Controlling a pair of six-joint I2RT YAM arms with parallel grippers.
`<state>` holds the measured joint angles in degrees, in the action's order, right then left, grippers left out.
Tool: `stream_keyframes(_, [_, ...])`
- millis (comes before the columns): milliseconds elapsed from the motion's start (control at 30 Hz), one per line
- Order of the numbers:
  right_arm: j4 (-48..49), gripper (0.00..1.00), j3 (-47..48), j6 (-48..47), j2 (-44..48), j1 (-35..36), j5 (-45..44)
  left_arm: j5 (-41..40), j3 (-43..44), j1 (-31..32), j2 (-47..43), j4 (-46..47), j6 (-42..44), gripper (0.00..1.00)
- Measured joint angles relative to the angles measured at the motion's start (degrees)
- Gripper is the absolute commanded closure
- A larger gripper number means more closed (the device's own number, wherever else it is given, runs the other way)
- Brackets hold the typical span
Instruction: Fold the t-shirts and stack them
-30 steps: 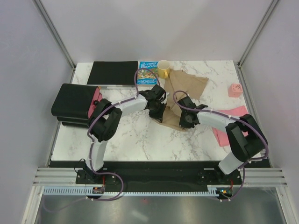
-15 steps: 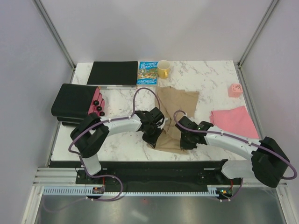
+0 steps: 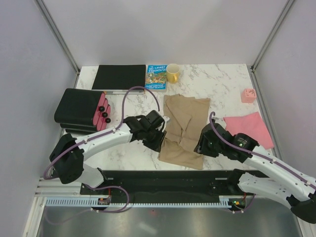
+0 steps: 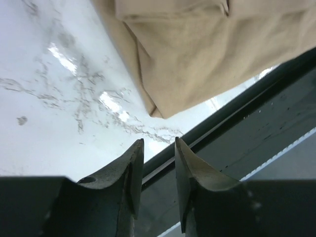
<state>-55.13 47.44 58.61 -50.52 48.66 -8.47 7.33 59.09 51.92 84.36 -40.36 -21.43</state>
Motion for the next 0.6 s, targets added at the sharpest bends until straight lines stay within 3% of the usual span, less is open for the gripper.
stream_keyframes(233, [3.4,0.46,-6.7,0.2,3.1,0.0,-3.6,0.1,0.8,-5.6,1.5,2.0,0.1,0.61])
stream_keyframes(433, [9.8,0.45,-19.1,1.6,3.8,0.0,-4.2,0.2,1.1,-5.8,3.7,2.4,0.1,0.61])
stream_keyframes(600, [14.0,0.44,-21.2,2.3,6.1,0.0,-5.2,0.2,1.0,-6.0,3.7,2.8,0.1,0.61])
